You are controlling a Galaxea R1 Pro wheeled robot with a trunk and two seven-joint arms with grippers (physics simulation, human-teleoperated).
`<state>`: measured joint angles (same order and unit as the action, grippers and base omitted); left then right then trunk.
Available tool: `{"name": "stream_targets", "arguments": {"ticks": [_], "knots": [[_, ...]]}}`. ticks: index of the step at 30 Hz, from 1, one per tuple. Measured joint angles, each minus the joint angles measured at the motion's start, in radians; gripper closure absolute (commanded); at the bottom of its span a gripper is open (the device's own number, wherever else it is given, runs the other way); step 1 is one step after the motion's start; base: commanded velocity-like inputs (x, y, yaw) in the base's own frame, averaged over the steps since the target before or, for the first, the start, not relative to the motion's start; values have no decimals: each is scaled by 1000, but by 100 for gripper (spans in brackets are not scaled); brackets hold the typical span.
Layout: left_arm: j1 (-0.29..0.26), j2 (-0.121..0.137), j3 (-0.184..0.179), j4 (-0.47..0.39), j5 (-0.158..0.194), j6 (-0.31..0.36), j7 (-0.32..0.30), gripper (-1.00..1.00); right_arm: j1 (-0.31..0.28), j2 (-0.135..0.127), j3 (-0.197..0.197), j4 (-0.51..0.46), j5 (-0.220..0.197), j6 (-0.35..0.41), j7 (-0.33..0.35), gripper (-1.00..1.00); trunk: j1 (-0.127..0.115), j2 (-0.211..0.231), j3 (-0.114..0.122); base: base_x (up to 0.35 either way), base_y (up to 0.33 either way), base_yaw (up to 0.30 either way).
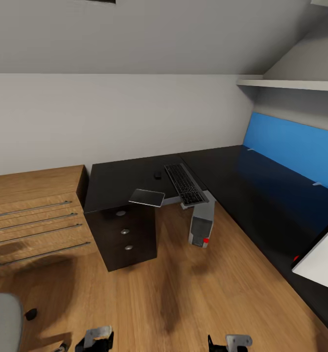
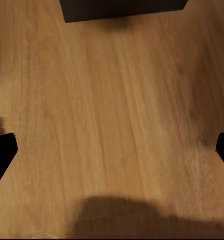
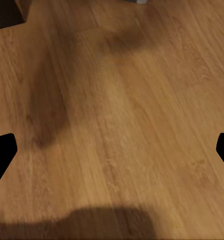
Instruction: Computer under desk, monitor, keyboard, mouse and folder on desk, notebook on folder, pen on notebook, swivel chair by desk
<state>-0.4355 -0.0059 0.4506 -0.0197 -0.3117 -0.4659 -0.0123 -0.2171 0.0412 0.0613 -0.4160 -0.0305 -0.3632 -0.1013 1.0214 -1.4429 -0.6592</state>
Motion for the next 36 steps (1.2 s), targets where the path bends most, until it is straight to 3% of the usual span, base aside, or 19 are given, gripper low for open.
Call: {"name": "stream_targets", "arguments": {"ticks": [6,14,22,36], "knots": [[80,1,0,0,-1,-80,-12,-100,0,-2,-2,-3,-3,-19,2,-100,0,0,0,0,0,0],[167,3,1,0,1,-102,-15,-100,0,-4,-1,26,-3,-145,4,-100,0,0,0,0,0,0],[183,-3,2,0,15,-101,-15,-100,0,-4,-1,101,-4,-202,5,-100,0,0,0,12,-55,0],[184,-20,4,0,17,-95,-10,-100,0,-5,-3,111,-5,-228,5,-100,0,0,0,60,-222,0]]}}
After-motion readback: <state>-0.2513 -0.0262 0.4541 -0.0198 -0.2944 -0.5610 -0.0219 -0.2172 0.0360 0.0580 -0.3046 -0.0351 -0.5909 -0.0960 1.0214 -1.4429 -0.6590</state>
